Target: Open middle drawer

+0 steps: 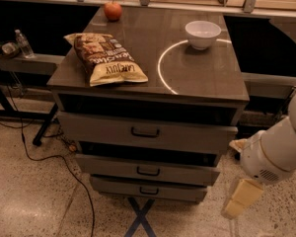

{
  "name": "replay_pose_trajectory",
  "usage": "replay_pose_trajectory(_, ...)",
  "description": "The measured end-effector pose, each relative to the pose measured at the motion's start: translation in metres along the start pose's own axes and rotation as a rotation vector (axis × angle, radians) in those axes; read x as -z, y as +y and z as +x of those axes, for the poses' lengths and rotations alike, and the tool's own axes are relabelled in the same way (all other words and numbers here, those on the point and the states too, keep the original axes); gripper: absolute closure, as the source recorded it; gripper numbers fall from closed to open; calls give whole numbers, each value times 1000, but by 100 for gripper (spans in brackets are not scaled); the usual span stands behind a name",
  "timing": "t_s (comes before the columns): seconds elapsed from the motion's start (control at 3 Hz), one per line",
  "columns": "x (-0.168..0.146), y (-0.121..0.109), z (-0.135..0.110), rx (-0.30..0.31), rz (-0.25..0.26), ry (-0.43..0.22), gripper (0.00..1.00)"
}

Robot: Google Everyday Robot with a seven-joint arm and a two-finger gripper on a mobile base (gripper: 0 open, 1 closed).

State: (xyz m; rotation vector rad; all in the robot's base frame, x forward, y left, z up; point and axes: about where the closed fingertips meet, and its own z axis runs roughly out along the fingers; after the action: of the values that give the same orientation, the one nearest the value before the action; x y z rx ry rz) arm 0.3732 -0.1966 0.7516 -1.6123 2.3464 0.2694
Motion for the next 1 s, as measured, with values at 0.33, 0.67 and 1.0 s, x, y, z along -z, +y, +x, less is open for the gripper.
replay_pose_trajectory(0.33,-52,-5,-5,-39,-27,-31,0)
replay_pose_trajectory(0.67,-98,-5,-10,-47,-41,-76,0)
replay_pose_trajectory(1.0,-142,-8,-22,-48,-32,-143,0)
